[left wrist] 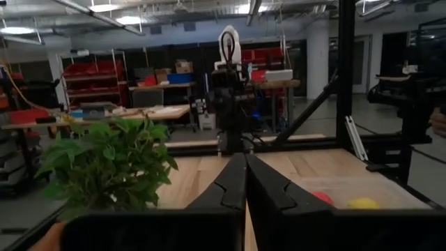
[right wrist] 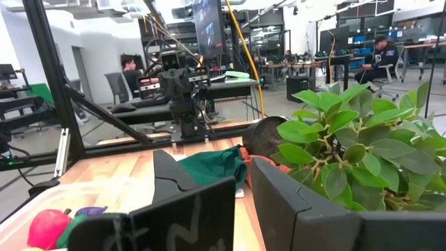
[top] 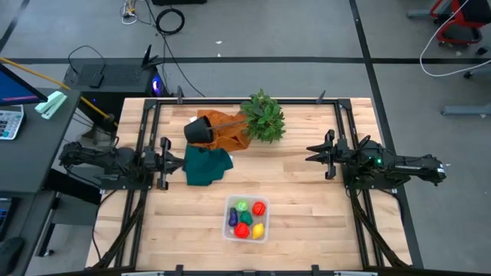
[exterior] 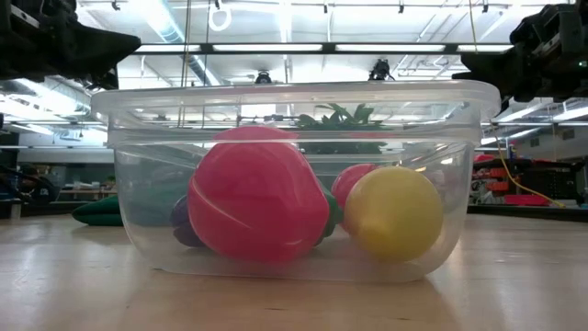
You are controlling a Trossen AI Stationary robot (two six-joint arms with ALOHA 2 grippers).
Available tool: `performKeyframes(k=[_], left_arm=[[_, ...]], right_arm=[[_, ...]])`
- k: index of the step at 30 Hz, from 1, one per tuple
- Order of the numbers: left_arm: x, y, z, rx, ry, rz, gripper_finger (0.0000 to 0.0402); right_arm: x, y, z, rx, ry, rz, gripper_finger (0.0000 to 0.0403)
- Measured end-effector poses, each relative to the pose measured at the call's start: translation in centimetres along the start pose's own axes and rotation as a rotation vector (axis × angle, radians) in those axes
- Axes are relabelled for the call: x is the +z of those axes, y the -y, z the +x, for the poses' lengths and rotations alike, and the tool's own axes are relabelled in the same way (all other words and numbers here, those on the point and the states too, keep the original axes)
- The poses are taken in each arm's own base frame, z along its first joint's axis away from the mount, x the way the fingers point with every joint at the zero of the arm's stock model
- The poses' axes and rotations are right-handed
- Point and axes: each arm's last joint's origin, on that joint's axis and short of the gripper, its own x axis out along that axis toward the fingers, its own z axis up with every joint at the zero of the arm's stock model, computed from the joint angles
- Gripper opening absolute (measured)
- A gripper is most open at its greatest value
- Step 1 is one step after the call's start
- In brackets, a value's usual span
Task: Pick and placing Produce into tupperware
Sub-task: Return to Home Position
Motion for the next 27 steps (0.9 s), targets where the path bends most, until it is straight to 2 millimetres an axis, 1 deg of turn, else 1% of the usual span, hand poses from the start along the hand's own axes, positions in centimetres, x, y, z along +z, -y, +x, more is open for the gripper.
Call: performKeyframes(k=[5,9,14,20,24,27], left_arm=[[-0.35,0.03,0.0,-0.003,-0.035,-0.042,0.001],[-0.34,0.03,0.0,-0.002,-0.035,-0.068,0.0021],[-0.34,0.0,0.0,0.007,-0.035,-0.065,0.0033],[-0.37,-0.35,-0.01,0.12,-0.044,0.012,0.0027],[-0.43,-0.34,-0.02,0.119,-0.05,0.01,0.0021],[-0.68,-0.33,-0.03,0.118,-0.072,-0.014,0.0026]], right_arm=[[0.0,0.0,0.0,0.0,0.001,-0.001,0.0],[-0.09,0.01,0.0,0.0,-0.007,-0.006,0.0],[-0.41,0.03,-0.01,-0.002,-0.039,0.003,0.0],[-0.46,0.03,-0.03,-0.001,-0.06,0.005,0.0],[-0.47,0.03,-0.04,0.0,-0.063,0.004,0.0],[-0.46,0.03,-0.04,-0.001,-0.064,0.004,0.0]])
